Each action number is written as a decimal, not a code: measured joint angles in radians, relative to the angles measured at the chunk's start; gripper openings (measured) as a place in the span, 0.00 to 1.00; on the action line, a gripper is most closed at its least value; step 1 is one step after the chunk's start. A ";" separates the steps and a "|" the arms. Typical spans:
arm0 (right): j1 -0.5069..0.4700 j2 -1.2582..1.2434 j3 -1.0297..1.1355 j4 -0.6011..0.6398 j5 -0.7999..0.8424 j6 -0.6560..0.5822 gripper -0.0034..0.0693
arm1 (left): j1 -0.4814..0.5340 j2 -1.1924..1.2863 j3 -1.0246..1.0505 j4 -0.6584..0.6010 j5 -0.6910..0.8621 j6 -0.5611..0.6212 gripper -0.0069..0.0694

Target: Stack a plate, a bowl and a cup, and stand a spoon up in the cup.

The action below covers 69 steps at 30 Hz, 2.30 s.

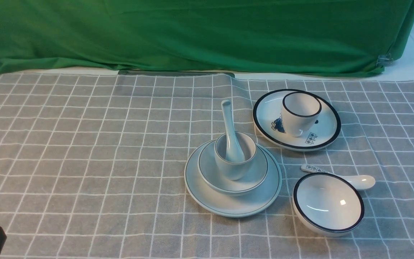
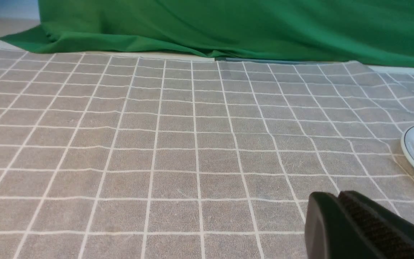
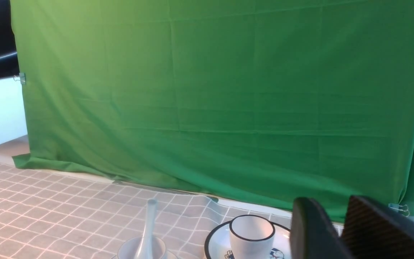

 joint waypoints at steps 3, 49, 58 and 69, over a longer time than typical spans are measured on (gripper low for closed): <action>0.000 0.000 0.000 0.000 0.000 0.001 0.33 | 0.000 0.000 0.000 0.001 0.003 0.007 0.11; -0.314 -0.032 0.530 -0.032 -0.060 -0.187 0.37 | 0.000 0.000 0.000 0.003 0.005 0.027 0.11; -0.311 -0.032 0.530 -0.032 -0.067 -0.188 0.38 | 0.000 0.000 0.000 0.003 0.005 0.027 0.11; -0.311 -0.032 0.530 -0.033 -0.067 -0.188 0.38 | 0.000 0.000 0.000 0.003 0.005 0.027 0.11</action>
